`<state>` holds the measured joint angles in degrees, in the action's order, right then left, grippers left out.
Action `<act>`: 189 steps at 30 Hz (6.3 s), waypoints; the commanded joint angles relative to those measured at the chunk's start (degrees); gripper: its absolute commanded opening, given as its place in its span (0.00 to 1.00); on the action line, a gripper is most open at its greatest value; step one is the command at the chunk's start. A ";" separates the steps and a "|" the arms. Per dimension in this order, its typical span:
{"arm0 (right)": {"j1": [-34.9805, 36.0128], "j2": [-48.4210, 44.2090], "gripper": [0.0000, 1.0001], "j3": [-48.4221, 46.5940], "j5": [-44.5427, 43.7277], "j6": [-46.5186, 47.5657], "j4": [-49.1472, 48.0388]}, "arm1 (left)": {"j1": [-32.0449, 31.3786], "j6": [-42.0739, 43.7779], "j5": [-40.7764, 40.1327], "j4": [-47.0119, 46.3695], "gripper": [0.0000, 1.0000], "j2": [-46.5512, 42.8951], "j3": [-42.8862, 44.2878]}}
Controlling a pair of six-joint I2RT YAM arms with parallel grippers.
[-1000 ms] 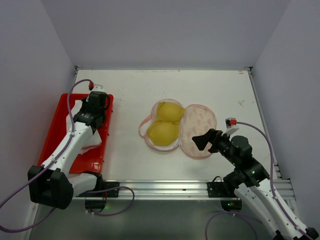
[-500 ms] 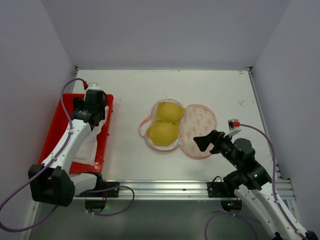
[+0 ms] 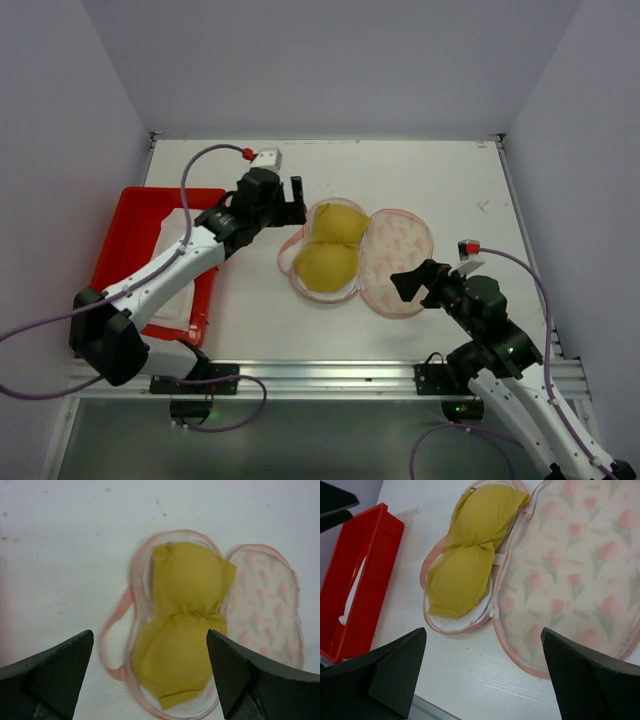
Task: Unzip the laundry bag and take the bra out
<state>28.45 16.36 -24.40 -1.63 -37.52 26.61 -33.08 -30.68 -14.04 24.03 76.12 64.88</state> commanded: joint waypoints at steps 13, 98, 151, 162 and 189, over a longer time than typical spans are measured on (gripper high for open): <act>-0.06 0.16 0.99 1.20 0.84 -2.65 -0.77 | -14.73 -2.90 -5.38 -2.59 0.96 36.72 21.95; -7.52 39.96 0.99 -18.83 -17.26 -7.13 4.50 | 23.15 18.30 -11.29 6.37 1.00 -21.62 -5.11; -3.94 92.36 0.91 -45.47 12.08 4.21 1.51 | 23.15 18.99 2.35 -9.71 1.00 -34.02 -26.12; 3.28 79.29 0.91 -40.19 7.98 4.47 4.14 | 23.15 18.99 2.44 -9.62 1.00 -34.37 -26.47; -7.00 85.33 0.49 -34.66 1.28 2.62 -2.44 | 23.15 18.99 2.88 -9.70 1.00 -34.90 -26.74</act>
<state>21.37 100.84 -60.90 -1.85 -34.00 26.96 -10.15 -12.45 -11.79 17.19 41.95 38.54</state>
